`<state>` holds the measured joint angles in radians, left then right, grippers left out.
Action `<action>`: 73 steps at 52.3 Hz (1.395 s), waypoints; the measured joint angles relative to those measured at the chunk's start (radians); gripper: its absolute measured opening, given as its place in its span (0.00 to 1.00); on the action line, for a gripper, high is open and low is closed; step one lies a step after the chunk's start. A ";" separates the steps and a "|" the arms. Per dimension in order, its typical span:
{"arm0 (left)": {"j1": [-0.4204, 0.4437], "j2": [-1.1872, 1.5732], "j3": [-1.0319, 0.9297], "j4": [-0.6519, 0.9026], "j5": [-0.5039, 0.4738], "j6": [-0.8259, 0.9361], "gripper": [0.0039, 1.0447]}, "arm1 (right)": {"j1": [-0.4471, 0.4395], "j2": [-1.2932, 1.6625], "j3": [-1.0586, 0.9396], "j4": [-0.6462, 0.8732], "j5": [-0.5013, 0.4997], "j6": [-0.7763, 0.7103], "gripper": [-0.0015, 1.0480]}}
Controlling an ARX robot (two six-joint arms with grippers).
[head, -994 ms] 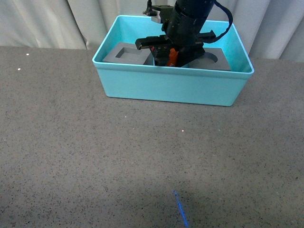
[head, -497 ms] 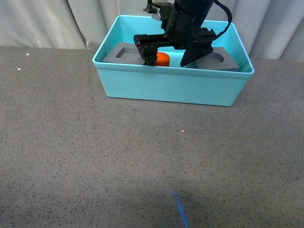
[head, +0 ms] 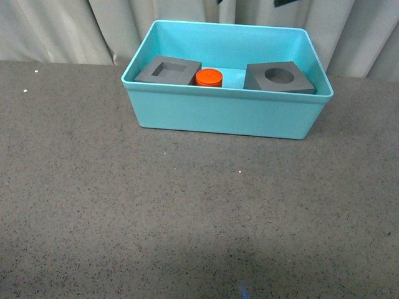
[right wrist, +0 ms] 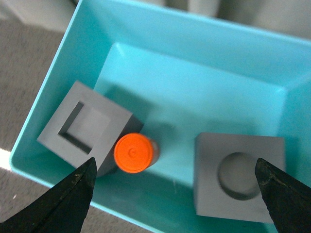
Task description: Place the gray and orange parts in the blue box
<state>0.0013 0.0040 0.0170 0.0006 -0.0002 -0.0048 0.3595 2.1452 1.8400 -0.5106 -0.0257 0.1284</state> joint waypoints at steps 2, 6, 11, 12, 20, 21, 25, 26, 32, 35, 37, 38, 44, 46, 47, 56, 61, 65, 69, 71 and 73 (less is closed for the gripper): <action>0.000 0.000 0.000 0.000 0.000 0.000 0.94 | -0.003 -0.038 -0.046 0.038 0.031 0.005 0.91; 0.000 0.000 0.000 0.000 0.000 0.000 0.94 | -0.011 -0.113 -0.140 0.117 0.079 0.014 0.91; 0.000 0.000 0.000 0.000 0.000 0.000 0.94 | -0.027 -0.266 -0.331 0.265 0.173 0.015 0.91; 0.000 0.000 0.000 0.000 0.000 0.000 0.94 | -0.030 -0.291 -0.362 0.286 0.189 0.015 0.91; 0.000 0.000 0.000 0.000 0.000 0.000 0.94 | -0.051 -0.472 -0.573 0.393 0.281 0.010 0.91; 0.000 0.000 0.000 0.000 0.000 0.000 0.94 | -0.053 -0.494 -0.599 0.405 0.296 0.007 0.91; 0.000 0.000 0.000 0.000 0.000 0.000 0.94 | -0.061 -0.560 -0.685 0.440 0.338 -0.002 0.91; 0.000 0.000 0.000 0.000 0.000 0.000 0.94 | -0.062 -0.576 -0.706 0.443 0.343 -0.002 0.91; 0.000 0.000 0.000 0.000 0.000 0.000 0.94 | -0.060 -0.651 -0.820 0.475 0.363 -0.024 0.91; 0.000 0.000 0.000 0.000 0.000 0.000 0.94 | -0.061 -0.683 -0.902 0.597 0.356 -0.054 0.87; 0.000 0.000 0.000 0.000 0.000 0.000 0.94 | -0.071 -0.711 -0.997 0.789 0.313 -0.076 0.81; 0.000 0.000 0.000 0.000 0.000 0.000 0.94 | -0.076 -0.724 -1.041 0.877 0.296 -0.085 0.77; 0.000 0.000 0.000 0.000 0.000 0.000 0.94 | -0.131 -0.843 -1.299 1.266 0.247 -0.116 0.52; 0.000 0.000 0.000 0.000 0.000 0.000 0.94 | -0.150 -0.884 -1.352 1.295 0.233 -0.118 0.43; 0.000 0.000 0.000 0.000 0.000 0.000 0.94 | -0.161 -0.905 -1.382 1.304 0.225 -0.121 0.38; 0.000 0.000 0.000 0.000 0.000 0.000 0.94 | -0.204 -0.994 -1.515 1.320 0.179 -0.125 0.11; 0.000 0.000 0.000 0.000 0.000 0.000 0.94 | -0.223 -1.050 -1.567 1.320 0.157 -0.127 0.01; 0.000 0.000 0.000 0.000 0.000 0.000 0.94 | -0.237 -1.091 -1.602 1.320 0.144 -0.128 0.01; 0.000 0.000 0.000 0.000 0.000 0.000 0.94 | -0.256 -1.145 -1.645 1.307 0.130 -0.128 0.01; 0.000 0.000 0.000 0.000 0.000 0.000 0.94 | -0.261 -1.162 -1.658 1.301 0.126 -0.128 0.01; 0.000 0.000 0.000 0.000 0.000 0.000 0.94 | -0.268 -1.187 -1.675 1.292 0.119 -0.128 0.01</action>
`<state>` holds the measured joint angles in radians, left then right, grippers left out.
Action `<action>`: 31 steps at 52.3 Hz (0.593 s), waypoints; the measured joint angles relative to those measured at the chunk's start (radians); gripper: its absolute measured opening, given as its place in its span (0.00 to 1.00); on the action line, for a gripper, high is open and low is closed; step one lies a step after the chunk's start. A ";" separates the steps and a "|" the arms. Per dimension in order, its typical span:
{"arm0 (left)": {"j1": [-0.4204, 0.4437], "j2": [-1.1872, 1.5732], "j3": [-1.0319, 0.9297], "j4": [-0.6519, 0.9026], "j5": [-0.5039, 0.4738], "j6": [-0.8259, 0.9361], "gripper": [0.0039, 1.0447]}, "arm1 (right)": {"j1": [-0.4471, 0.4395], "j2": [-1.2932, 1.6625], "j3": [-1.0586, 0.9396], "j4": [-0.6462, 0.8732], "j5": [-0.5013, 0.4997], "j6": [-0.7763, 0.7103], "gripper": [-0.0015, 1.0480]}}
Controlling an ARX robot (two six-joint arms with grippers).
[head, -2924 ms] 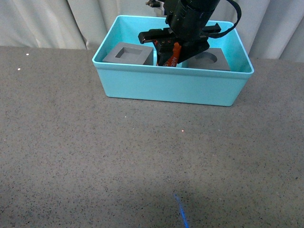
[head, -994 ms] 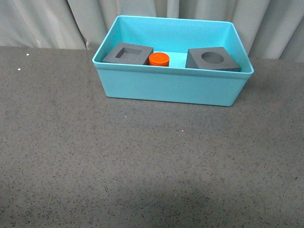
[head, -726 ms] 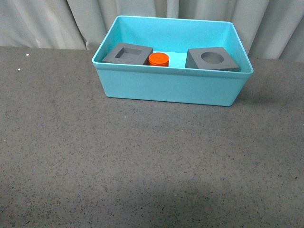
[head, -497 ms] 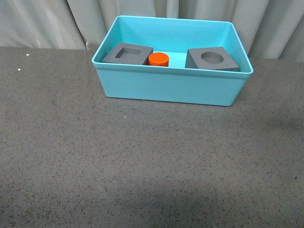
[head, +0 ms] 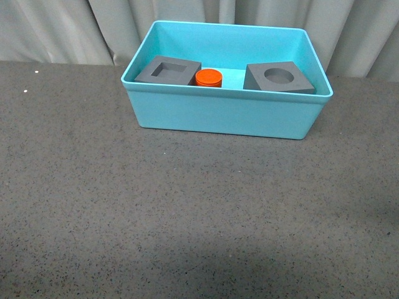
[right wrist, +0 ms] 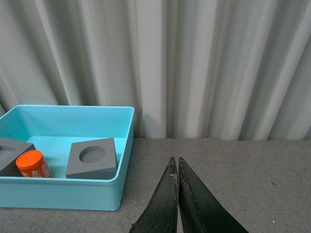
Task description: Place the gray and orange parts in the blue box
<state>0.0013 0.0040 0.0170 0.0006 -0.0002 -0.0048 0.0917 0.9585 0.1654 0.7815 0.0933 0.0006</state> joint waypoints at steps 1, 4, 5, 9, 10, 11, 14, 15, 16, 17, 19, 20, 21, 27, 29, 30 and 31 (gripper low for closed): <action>0.000 0.000 0.000 0.000 0.000 0.000 0.94 | -0.002 -0.006 -0.004 -0.002 -0.002 0.000 0.01; 0.000 0.000 0.000 0.000 0.000 0.000 0.94 | -0.008 -0.036 -0.021 -0.015 -0.010 0.000 0.01; 0.000 0.000 0.000 0.000 0.000 0.000 0.94 | -0.013 -0.048 -0.027 -0.021 -0.019 0.000 0.01; 0.000 0.000 0.000 0.000 0.000 0.000 0.94 | -0.062 -0.094 -0.049 -0.046 -0.085 0.000 0.01; 0.000 0.000 0.000 0.000 0.000 0.000 0.94 | -0.066 -0.100 -0.052 -0.049 -0.086 0.000 0.01; 0.000 0.000 0.000 0.000 0.000 0.000 0.94 | -0.074 -0.113 -0.058 -0.056 -0.087 0.000 0.01; 0.000 0.000 0.000 0.000 0.000 0.000 0.94 | -0.087 -0.143 -0.071 -0.073 -0.085 0.000 0.01; 0.000 0.000 0.000 0.000 0.000 0.000 0.94 | -0.089 -0.156 -0.076 -0.081 -0.085 0.000 0.01; 0.000 0.000 0.000 0.000 0.000 0.000 0.94 | -0.089 -0.168 -0.080 -0.089 -0.087 0.000 0.01; 0.000 0.000 0.000 0.000 0.000 0.000 0.94 | -0.090 -0.186 -0.087 -0.101 -0.088 0.000 0.01; 0.000 0.000 0.000 0.000 0.000 0.000 0.94 | -0.089 -0.216 -0.095 -0.121 -0.089 0.000 0.01; 0.000 0.000 0.000 0.000 0.000 0.000 0.94 | -0.089 -0.228 -0.098 -0.129 -0.089 0.000 0.01; 0.000 0.000 0.000 0.000 0.000 0.000 0.94 | -0.090 -0.241 -0.102 -0.138 -0.089 0.000 0.01; 0.000 0.000 0.000 0.000 0.000 0.000 0.94 | -0.090 -0.278 -0.137 -0.125 -0.089 0.000 0.01; 0.000 0.000 0.000 0.000 0.000 0.000 0.94 | -0.089 -0.296 -0.153 -0.133 -0.090 0.000 0.01; 0.000 0.000 0.000 0.000 0.000 0.000 0.94 | -0.089 -0.304 -0.157 -0.143 -0.091 0.000 0.01; 0.000 0.000 0.000 0.000 0.000 0.000 0.94 | -0.090 -0.314 -0.161 -0.156 -0.091 0.000 0.01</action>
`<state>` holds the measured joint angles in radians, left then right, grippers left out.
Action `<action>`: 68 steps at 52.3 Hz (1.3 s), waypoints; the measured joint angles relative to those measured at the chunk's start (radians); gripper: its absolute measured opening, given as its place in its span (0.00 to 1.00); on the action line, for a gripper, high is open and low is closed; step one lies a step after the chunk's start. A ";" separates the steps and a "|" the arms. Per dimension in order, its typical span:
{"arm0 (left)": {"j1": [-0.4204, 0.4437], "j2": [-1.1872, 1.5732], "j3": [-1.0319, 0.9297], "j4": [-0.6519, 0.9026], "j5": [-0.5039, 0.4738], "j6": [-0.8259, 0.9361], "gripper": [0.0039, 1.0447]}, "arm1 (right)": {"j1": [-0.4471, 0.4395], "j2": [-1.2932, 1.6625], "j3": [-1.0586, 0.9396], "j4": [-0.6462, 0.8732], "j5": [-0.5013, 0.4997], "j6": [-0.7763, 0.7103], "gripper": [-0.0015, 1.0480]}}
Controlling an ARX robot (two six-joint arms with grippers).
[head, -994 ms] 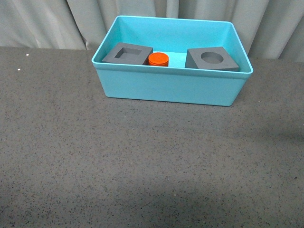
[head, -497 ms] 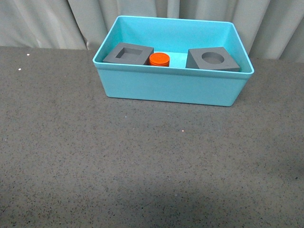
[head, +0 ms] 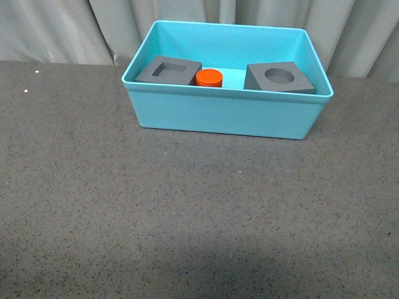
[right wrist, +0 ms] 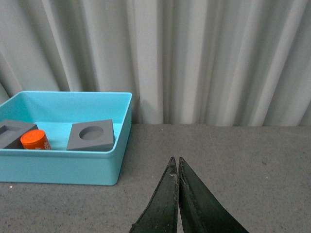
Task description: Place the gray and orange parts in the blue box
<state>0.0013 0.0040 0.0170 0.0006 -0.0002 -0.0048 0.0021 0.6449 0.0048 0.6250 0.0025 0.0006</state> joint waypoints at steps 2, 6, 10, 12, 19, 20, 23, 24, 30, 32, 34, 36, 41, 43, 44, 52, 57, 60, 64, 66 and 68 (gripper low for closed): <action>0.000 0.000 0.000 0.000 0.000 0.000 0.94 | 0.000 -0.024 0.000 -0.026 0.000 0.000 0.01; 0.000 0.000 0.000 0.000 0.000 0.000 0.94 | 0.000 -0.074 0.000 -0.066 0.000 0.000 0.01; 0.000 0.000 0.000 0.000 0.000 0.000 0.94 | 0.000 -0.127 0.000 -0.112 0.000 0.000 0.01; 0.000 0.000 0.000 0.000 0.000 0.000 0.94 | 0.000 -0.156 0.000 -0.139 -0.001 0.000 0.01; 0.000 0.000 0.000 0.000 0.000 0.000 0.94 | 0.000 -0.240 0.000 -0.220 -0.001 0.000 0.01; 0.000 0.000 0.000 0.000 0.000 0.000 0.94 | 0.000 -0.254 0.000 -0.233 -0.001 0.000 0.01; 0.000 0.000 0.000 0.000 0.000 0.000 0.94 | 0.000 -0.286 0.000 -0.264 -0.001 0.000 0.01; 0.000 0.000 0.000 0.000 0.000 0.000 0.94 | 0.000 -0.299 0.000 -0.276 -0.001 0.000 0.01; 0.000 0.000 0.000 0.000 0.000 0.000 0.94 | 0.000 -0.346 0.000 -0.323 -0.001 0.000 0.01; 0.000 0.000 0.000 0.000 0.000 0.000 0.94 | 0.000 -0.360 0.000 -0.337 -0.001 0.000 0.01; 0.000 0.000 0.000 0.000 0.000 0.000 0.94 | 0.000 -0.370 0.000 -0.347 -0.001 0.000 0.01; 0.000 0.000 0.000 0.000 0.000 0.000 0.94 | 0.000 -0.380 0.000 -0.357 -0.001 0.000 0.01; 0.000 0.000 0.000 0.000 0.000 0.000 0.94 | 0.000 -0.408 0.000 -0.385 -0.001 0.000 0.01; 0.000 0.000 0.000 0.000 0.000 0.000 0.94 | 0.000 -0.422 0.000 -0.399 -0.001 0.000 0.01; 0.000 0.000 0.000 0.000 0.000 0.000 0.94 | 0.000 -0.429 0.000 -0.406 -0.001 0.000 0.01; 0.000 0.000 0.000 0.000 0.000 0.000 0.94 | 0.000 -0.488 0.000 -0.465 -0.001 0.000 0.01; 0.000 0.000 0.000 0.000 0.000 0.000 0.94 | 0.000 -0.626 0.000 -0.618 -0.004 -0.001 0.01; 0.000 0.000 0.000 0.000 0.000 0.000 0.94 | 0.000 -0.640 0.000 -0.621 -0.004 -0.001 0.01; 0.000 0.000 0.000 0.000 0.000 0.000 0.94 | 0.000 -0.640 0.000 -0.623 -0.004 -0.002 0.02; 0.000 0.000 0.000 0.000 0.000 0.000 0.94 | 0.000 -0.640 0.000 -0.623 -0.004 -0.001 0.08; 0.000 0.000 0.000 0.000 0.000 0.000 0.94 | 0.000 -0.640 0.000 -0.623 -0.004 -0.001 0.15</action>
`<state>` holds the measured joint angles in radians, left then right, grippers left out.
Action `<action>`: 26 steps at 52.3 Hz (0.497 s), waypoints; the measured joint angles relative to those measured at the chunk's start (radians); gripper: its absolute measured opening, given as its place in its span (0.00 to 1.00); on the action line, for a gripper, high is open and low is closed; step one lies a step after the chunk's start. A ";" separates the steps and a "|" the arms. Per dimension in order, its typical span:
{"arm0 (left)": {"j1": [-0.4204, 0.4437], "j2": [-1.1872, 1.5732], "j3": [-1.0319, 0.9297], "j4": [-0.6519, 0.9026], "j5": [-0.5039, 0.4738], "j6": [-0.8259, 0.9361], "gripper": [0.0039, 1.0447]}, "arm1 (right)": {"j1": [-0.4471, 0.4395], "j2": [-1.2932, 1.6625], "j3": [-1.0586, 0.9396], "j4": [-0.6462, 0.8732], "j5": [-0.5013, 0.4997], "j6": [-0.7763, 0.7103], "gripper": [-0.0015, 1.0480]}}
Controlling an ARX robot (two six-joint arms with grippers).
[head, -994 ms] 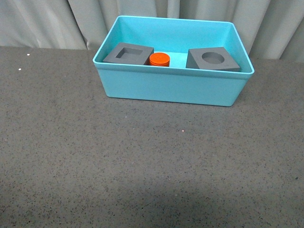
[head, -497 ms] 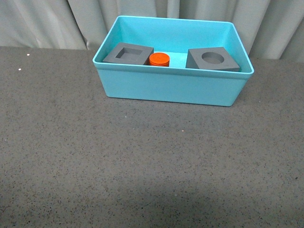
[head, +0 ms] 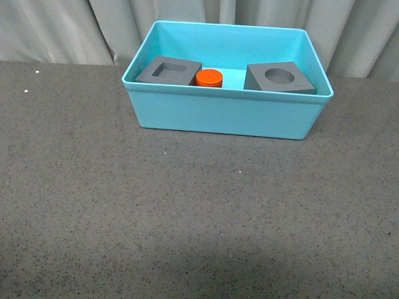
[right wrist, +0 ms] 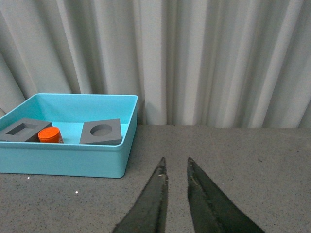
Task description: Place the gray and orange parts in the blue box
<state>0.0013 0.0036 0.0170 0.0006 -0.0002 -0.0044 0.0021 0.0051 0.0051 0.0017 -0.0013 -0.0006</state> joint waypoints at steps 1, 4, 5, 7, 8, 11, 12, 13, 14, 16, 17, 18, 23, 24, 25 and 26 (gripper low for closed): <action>0.000 0.000 0.000 0.000 0.000 0.000 0.94 | 0.000 0.000 0.000 0.000 0.000 0.000 0.17; 0.000 0.000 0.000 0.000 0.000 0.000 0.94 | 0.000 -0.001 0.000 0.000 0.000 0.000 0.29; 0.000 0.000 0.000 0.000 0.000 0.000 0.94 | 0.000 -0.001 0.000 0.000 0.000 0.000 0.34; 0.000 0.000 0.000 0.000 0.000 0.000 0.94 | 0.000 -0.001 0.000 0.000 0.000 0.000 0.42; 0.000 0.000 0.000 0.000 0.000 0.000 0.94 | 0.000 -0.001 0.000 0.000 0.000 0.000 0.46; 0.000 0.000 0.000 0.000 0.000 0.000 0.94 | 0.000 -0.001 0.000 0.000 0.000 0.000 0.58; 0.000 0.000 0.000 0.000 0.000 0.000 0.94 | 0.000 -0.001 0.000 0.000 0.000 0.000 0.63; 0.000 0.000 0.000 0.000 0.000 0.000 0.94 | 0.000 -0.001 0.000 0.000 0.000 0.000 0.64; 0.000 0.000 0.000 0.000 0.000 0.000 0.94 | 0.000 -0.001 0.000 0.000 0.000 0.000 0.68; 0.000 0.000 0.000 0.000 0.000 0.000 0.94 | 0.000 -0.001 0.000 0.000 0.000 0.000 0.73; 0.000 0.000 0.000 0.000 0.000 0.000 0.94 | 0.000 -0.001 0.000 0.000 0.000 0.000 0.76; 0.000 0.000 0.000 0.000 0.000 0.000 0.94 | 0.000 -0.001 0.000 0.000 0.000 0.000 0.80; 0.000 0.000 0.000 0.000 0.000 0.000 0.94 | 0.000 -0.001 0.000 0.000 0.000 0.001 0.91; 0.000 0.000 0.000 0.000 0.000 0.000 0.94 | 0.000 -0.001 0.000 0.000 0.000 0.000 0.90; 0.000 0.000 0.000 0.000 0.000 0.000 0.94 | 0.000 -0.001 0.000 0.000 0.000 0.000 0.90; 0.000 0.000 0.000 0.000 0.000 0.000 0.94 | 0.000 -0.001 0.000 0.000 0.000 0.000 0.90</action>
<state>0.0013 0.0036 0.0170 0.0006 -0.0002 -0.0048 0.0021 0.0044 0.0051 0.0017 -0.0013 -0.0002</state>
